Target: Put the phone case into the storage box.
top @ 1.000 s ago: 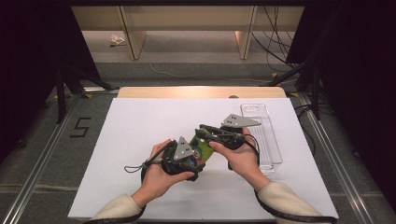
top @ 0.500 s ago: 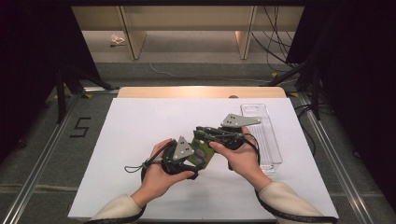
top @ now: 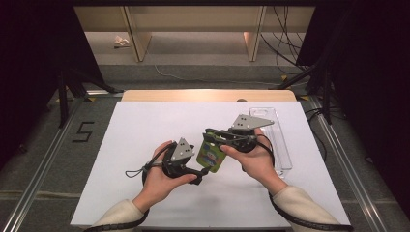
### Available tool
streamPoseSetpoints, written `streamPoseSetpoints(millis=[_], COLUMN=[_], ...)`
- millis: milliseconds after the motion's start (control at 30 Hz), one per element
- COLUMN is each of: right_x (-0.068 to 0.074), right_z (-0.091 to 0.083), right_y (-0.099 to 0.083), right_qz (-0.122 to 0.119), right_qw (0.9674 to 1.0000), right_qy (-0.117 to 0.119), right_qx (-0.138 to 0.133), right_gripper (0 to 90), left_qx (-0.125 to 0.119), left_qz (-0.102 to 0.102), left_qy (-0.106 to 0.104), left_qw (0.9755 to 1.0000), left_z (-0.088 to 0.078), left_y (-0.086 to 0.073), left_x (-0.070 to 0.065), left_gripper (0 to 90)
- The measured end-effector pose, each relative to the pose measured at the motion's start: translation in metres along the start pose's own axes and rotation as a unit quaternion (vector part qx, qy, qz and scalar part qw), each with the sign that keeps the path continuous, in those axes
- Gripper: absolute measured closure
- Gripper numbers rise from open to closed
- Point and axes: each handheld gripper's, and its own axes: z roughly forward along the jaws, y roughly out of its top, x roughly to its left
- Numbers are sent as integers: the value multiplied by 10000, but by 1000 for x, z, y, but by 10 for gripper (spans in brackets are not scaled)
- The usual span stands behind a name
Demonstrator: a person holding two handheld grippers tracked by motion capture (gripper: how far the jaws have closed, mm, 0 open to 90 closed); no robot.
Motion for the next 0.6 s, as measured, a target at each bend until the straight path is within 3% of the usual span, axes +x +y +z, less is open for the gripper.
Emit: streamPoseSetpoints(millis=[233,600], right_x=[0,-3], right_z=[-4,-10], right_y=[7,10], right_qz=[-530,-710], right_qw=[9982,9957], right_qy=[90,290], right_qx=[268,512], right_gripper=[777,777], left_qx=[-24,24], left_qz=[-36,-4], left_qy=[-22,-17], left_qw=[10000,10000], left_z=[0,1], left_y=[-2,-4], left_x=[3,6], left_gripper=[119,127])
